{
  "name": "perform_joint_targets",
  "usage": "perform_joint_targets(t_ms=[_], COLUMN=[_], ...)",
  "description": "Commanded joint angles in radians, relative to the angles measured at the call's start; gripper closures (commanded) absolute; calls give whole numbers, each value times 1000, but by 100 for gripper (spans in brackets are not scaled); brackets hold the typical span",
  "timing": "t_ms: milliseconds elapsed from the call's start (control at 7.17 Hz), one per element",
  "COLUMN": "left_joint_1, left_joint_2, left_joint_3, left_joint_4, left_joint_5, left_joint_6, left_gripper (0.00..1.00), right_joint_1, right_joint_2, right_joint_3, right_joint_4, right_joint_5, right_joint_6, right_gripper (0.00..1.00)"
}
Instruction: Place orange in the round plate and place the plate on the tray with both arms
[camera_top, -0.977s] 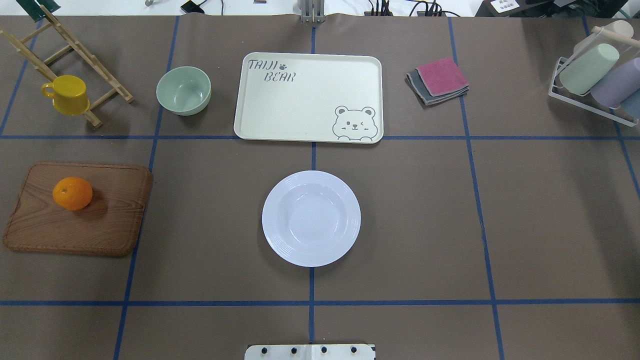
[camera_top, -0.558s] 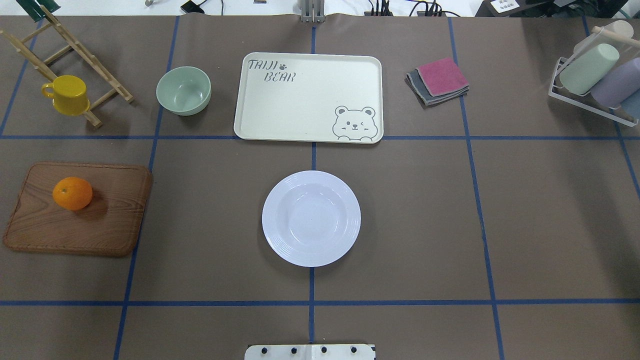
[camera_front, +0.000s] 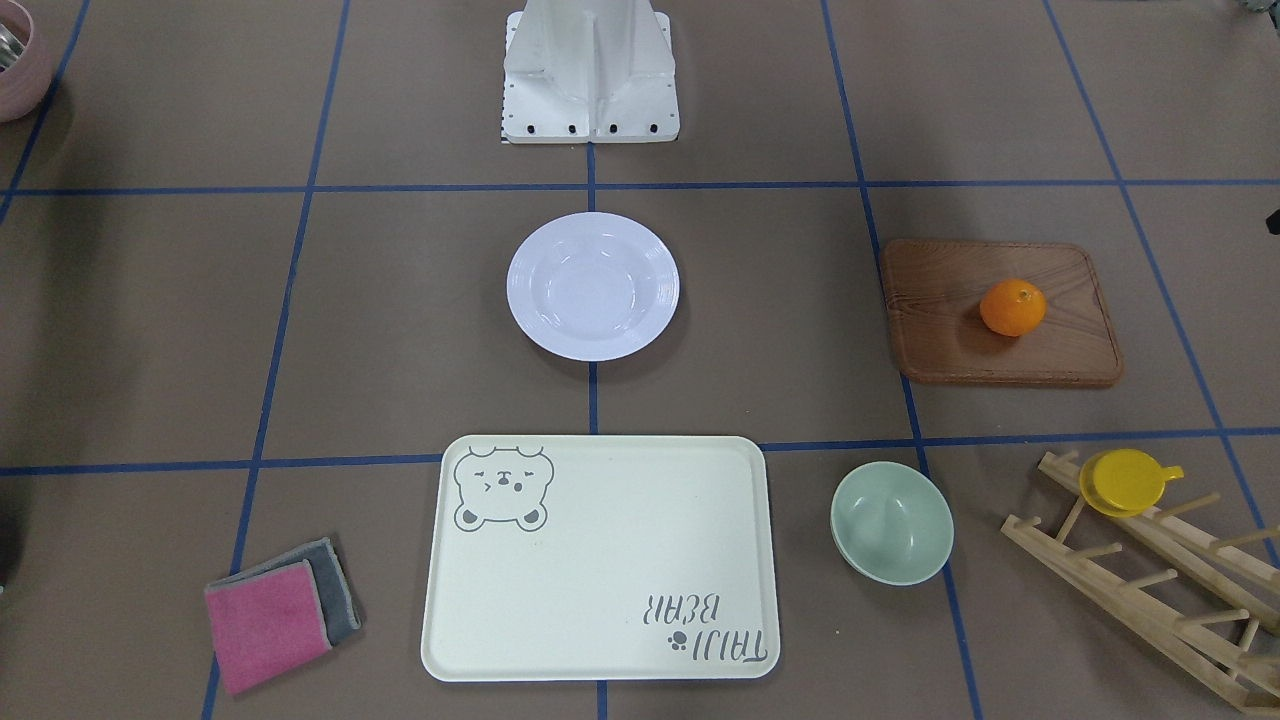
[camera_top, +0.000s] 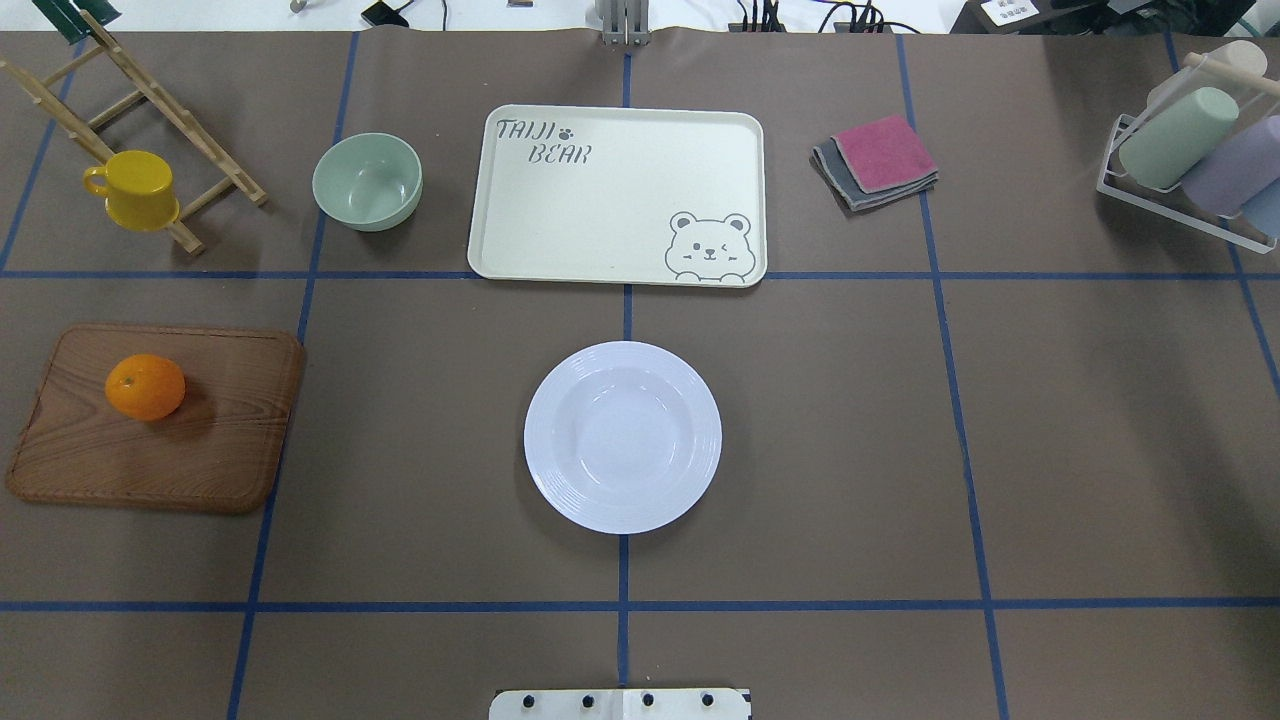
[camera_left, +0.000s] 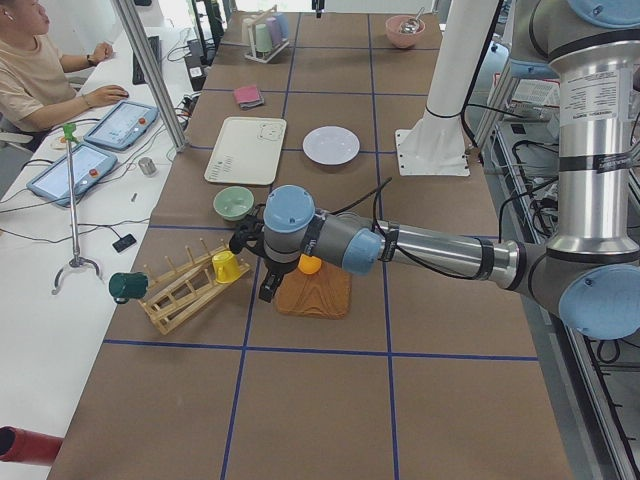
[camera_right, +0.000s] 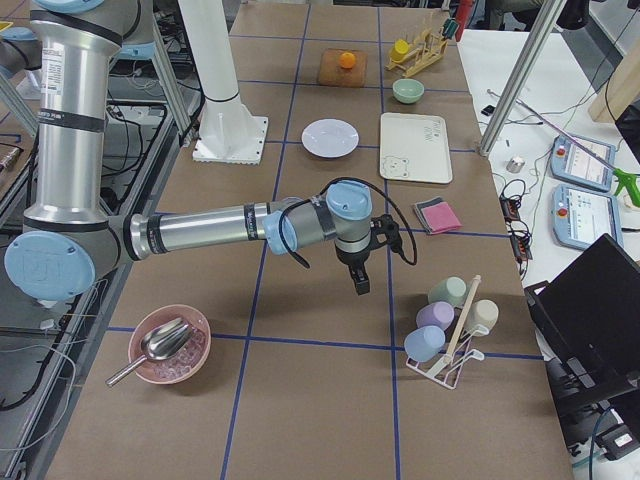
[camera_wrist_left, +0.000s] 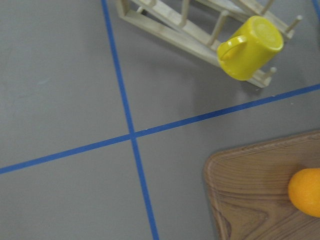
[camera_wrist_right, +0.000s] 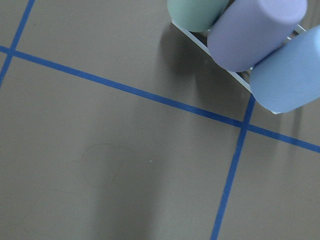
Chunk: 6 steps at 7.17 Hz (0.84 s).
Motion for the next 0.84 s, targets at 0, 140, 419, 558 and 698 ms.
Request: perform_joint_targets(t_ms=[0, 140, 419, 558, 698], left_joint_1=[137, 252, 411, 458, 504], left_joint_2=[-4, -1, -1, 2, 2], left_joint_3=[-6, -6, -4, -4, -4], left_joint_4=[-192, -246, -248, -248, -250], left_joint_5=[62, 177, 262, 267, 293], left_joint_6=[-204, -308, -392, -435, -498], left_gripper=[0, 0, 0, 0, 0], right_joint_1=[-7, -6, -7, -7, -7], right_joint_2=[-11, -20, -25, -23, -23], right_joint_3=[0, 0, 0, -2, -2], right_joint_4=[9, 9, 9, 9, 9], right_joint_5=[-7, -9, -9, -9, -9], right_joint_6=[3, 1, 1, 1, 1], right_gripper=[0, 0, 0, 0, 0])
